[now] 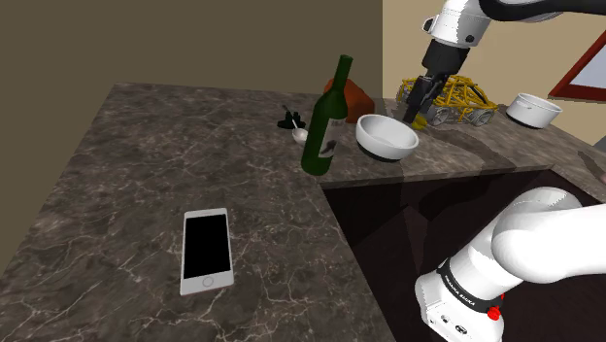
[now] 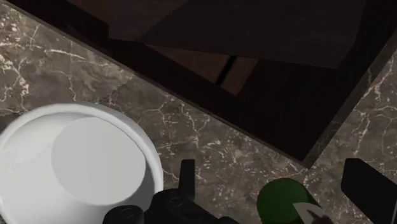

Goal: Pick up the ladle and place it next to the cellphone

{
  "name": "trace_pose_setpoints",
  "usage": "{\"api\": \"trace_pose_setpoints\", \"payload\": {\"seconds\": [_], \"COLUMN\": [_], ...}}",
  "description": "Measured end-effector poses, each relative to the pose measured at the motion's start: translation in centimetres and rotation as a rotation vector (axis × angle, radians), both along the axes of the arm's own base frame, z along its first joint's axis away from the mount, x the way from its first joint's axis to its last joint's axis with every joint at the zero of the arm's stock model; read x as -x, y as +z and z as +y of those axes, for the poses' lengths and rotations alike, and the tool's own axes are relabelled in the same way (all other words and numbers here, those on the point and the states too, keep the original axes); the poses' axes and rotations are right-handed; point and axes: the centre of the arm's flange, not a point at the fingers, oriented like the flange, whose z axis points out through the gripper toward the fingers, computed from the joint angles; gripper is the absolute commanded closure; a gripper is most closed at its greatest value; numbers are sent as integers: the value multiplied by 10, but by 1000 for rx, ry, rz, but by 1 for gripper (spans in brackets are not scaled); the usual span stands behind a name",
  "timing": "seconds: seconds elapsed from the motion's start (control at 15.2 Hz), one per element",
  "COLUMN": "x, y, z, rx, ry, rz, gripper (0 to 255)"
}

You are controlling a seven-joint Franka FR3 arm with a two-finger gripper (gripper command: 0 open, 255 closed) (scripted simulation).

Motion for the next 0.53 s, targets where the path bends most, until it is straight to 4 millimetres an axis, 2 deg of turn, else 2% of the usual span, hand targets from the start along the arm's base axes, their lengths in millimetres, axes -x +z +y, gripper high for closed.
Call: {"api": "trace_pose_setpoints", "payload": {"seconds": [0.13, 0.53], "x": [-4, -68], "y": [-2, -33], "z": [2, 24], "rx": [1, 10], "ry": [-7, -84], "rz": [1, 8], "gripper": [0, 0]}}
